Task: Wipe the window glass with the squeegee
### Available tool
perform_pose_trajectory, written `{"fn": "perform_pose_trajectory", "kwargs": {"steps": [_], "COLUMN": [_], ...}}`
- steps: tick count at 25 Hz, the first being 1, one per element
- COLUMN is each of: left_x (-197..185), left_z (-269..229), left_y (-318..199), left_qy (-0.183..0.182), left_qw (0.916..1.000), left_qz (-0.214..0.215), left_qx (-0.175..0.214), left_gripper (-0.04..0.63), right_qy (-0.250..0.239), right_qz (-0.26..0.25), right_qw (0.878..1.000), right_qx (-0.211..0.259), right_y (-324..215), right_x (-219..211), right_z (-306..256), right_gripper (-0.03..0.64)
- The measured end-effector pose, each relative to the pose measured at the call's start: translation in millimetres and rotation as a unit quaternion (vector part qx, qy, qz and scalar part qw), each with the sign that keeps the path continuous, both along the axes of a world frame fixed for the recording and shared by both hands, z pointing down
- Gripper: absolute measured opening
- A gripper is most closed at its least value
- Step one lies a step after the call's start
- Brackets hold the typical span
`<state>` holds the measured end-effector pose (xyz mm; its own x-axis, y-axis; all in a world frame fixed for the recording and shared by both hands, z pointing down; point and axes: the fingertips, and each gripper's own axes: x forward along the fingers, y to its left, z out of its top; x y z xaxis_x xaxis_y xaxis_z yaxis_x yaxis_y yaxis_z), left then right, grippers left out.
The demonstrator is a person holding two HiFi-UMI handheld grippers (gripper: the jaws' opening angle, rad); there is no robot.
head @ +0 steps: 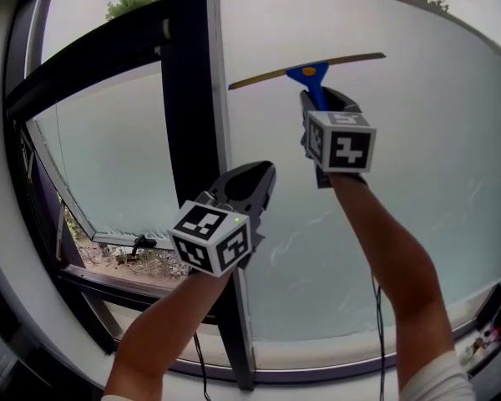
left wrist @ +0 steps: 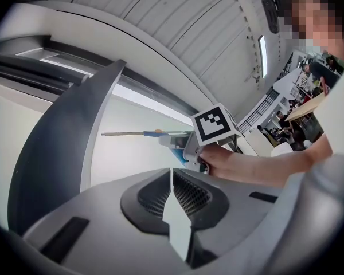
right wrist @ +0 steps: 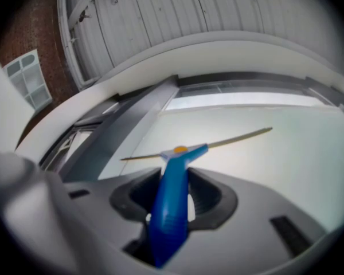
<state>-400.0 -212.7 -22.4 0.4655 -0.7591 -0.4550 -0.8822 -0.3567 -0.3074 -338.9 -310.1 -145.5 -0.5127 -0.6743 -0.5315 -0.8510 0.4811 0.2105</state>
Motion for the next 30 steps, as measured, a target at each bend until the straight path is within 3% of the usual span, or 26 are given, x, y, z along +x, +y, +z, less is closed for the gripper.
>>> {"fn": "perform_pose_trajectory", "kwargs": {"steps": [8, 14, 22, 30], "left_x": [-1, 4, 1, -2], "left_z": [-21, -31, -20, -8], "left_y": [0, 8, 7, 9], "left_qy": [-0.002, -0.009, -0.007, -0.003], "left_qw": [1.0, 0.9999, 1.0, 0.9998], "left_qz": [-0.006, 0.0, 0.004, 0.012], "left_qx": [0.002, 0.009, -0.006, -0.015], "left_gripper": [0.038, 0.04, 0.04, 0.04], "right_qy": [-0.047, -0.084, -0.084, -0.094], "right_qz": [-0.003, -0.034, -0.015, -0.044], "right_qw": [0.999, 0.996, 0.995, 0.992], "right_qx": [-0.01, -0.024, -0.044, -0.075], "right_y": [-8, -5, -19, -30], "right_x": [-4, -14, -21, -25], "right_z": [-58, -94, -110, -105], "right_gripper": [0.152, 0.152, 0.152, 0.152]}}
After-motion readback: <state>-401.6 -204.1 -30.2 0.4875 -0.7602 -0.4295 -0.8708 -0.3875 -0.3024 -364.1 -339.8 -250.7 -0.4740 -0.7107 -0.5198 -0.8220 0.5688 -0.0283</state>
